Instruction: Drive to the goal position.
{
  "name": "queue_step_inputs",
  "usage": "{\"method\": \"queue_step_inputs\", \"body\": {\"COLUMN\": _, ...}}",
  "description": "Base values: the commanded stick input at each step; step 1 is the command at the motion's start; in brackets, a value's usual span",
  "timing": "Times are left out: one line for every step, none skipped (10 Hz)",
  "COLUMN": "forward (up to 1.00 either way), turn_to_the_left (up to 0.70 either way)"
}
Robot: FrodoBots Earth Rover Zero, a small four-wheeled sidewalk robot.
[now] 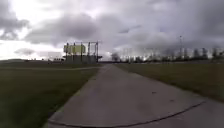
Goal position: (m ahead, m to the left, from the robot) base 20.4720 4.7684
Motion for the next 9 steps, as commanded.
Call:
{"method": "queue_step_inputs", "body": {"forward": 1.00, "turn_to_the_left": 0.00}}
{"method": "queue_step_inputs", "body": {"forward": 1.00, "turn_to_the_left": 0.00}}
{"method": "queue_step_inputs", "body": {"forward": 1.00, "turn_to_the_left": 0.00}}
{"method": "queue_step_inputs", "body": {"forward": 1.00, "turn_to_the_left": 0.00}}
{"method": "queue_step_inputs", "body": {"forward": 1.00, "turn_to_the_left": 0.00}}
{"method": "queue_step_inputs", "body": {"forward": 1.00, "turn_to_the_left": 0.00}}
{"method": "queue_step_inputs", "body": {"forward": 1.00, "turn_to_the_left": 0.00}}
{"method": "queue_step_inputs", "body": {"forward": 1.00, "turn_to_the_left": 0.00}}
{"method": "queue_step_inputs", "body": {"forward": 1.00, "turn_to_the_left": 0.00}}
